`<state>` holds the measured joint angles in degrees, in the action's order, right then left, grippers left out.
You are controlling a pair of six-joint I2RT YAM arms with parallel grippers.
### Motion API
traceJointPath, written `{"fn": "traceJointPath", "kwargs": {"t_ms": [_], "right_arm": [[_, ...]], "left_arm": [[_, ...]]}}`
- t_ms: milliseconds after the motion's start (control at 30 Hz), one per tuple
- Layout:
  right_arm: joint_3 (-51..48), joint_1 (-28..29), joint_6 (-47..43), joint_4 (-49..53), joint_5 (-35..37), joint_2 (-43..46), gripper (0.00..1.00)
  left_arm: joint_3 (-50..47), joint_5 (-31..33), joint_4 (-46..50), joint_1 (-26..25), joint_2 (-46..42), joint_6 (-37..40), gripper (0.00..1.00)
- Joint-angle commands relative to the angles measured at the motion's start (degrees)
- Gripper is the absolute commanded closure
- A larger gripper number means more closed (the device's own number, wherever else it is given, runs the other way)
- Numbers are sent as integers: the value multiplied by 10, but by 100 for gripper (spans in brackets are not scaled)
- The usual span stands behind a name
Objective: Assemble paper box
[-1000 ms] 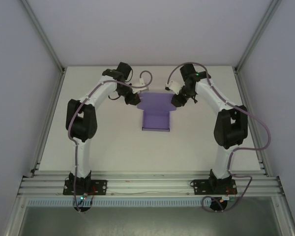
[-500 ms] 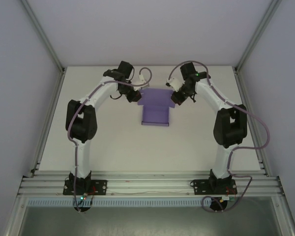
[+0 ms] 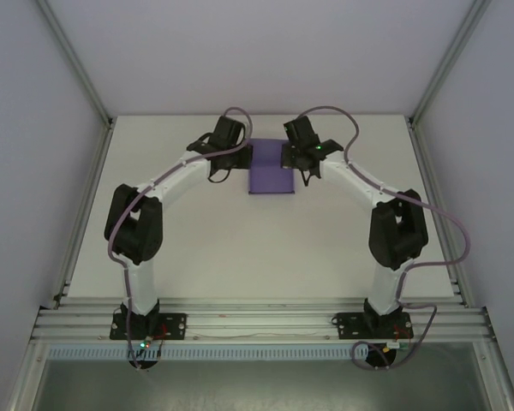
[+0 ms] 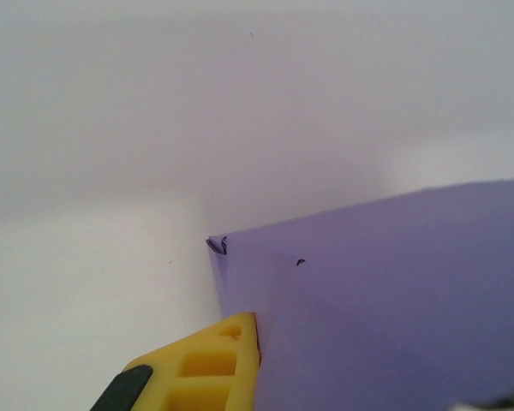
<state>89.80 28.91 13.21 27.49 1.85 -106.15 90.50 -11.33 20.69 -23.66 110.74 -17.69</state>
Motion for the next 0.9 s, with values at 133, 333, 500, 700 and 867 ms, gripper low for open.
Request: {"fn": "traceJointPath", "kwargs": {"t_ms": [133, 333, 500, 700, 867], "right_arm": [[8, 23, 123, -66, 55, -29, 100], [-27, 25, 123, -93, 70, -36, 100], [-73, 25, 108, -143, 85, -32, 100], [-147, 27, 99, -211, 78, -14, 100], [-190, 30, 97, -233, 91, -2, 100]], "left_arm": [[-14, 2, -98, -7, 11, -190, 100], [-28, -2, -136, -12, 35, -191, 100], [-47, 0, -121, -17, 48, -174, 100], [-86, -3, -137, -25, 45, -174, 100], [-109, 9, -147, -39, 45, -177, 100]]}}
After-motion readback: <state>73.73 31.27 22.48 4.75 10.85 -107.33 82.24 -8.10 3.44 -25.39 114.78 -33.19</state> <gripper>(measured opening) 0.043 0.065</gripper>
